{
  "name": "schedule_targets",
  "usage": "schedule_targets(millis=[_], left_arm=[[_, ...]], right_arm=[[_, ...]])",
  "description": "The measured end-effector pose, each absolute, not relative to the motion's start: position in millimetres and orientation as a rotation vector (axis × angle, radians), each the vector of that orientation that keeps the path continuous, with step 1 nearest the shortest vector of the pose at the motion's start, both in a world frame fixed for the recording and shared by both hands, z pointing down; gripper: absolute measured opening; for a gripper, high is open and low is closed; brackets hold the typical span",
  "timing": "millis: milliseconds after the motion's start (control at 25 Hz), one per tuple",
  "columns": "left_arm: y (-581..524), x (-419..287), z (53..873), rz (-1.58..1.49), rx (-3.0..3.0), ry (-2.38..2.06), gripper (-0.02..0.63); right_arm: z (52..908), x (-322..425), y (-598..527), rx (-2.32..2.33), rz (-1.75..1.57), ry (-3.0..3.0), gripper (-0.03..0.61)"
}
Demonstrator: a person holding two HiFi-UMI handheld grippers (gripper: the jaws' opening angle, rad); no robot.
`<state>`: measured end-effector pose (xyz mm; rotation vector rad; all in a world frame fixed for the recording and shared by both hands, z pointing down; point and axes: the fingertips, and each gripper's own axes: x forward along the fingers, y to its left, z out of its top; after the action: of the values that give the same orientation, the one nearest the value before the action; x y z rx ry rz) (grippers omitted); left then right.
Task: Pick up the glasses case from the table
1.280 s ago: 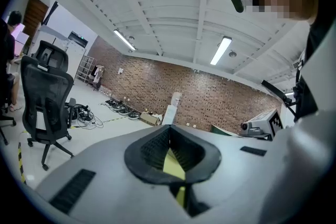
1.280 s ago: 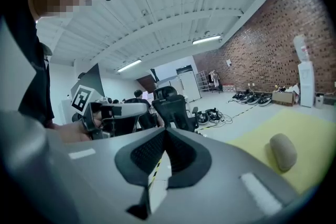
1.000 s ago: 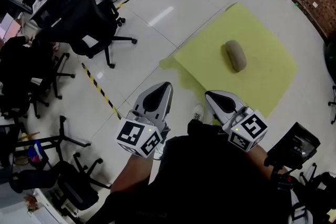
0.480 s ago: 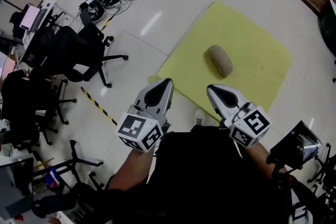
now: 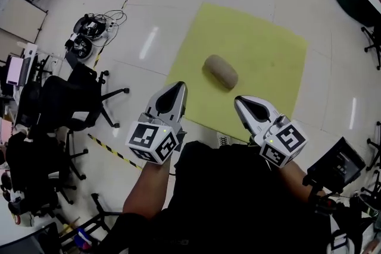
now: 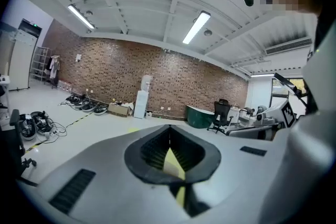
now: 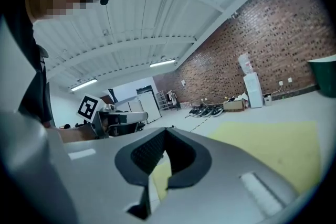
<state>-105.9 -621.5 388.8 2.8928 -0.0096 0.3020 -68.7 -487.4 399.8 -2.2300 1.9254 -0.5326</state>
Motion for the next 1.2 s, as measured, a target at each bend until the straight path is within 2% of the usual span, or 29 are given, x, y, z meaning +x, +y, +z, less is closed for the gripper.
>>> schedule_targets(millis=[360,720,960,1200], left_arm=[[-577.9,-33.6,435.7,0.438,2.916,0.340,0.020],[-553.1,25.4,488.5,0.750,3.021,0.679,0.115],[-571.1,28.9,542.0,0.985,3.104,1.012,0.192],[-570.0,62.3,599.4,1.228,3.005,1.363,0.266]], right_arm=[[414.3,-26.3,-449.4,-2.406,-0.526,1.670,0.002],[417.6,6.5,-430.0,-2.501,-0.565,1.489,0.002],[431.5,-10.8,-455.4,-2.520,-0.618,1.407,0.002],[448.1,6.0,-444.9,-2.575,-0.689,1.323,0.002]])
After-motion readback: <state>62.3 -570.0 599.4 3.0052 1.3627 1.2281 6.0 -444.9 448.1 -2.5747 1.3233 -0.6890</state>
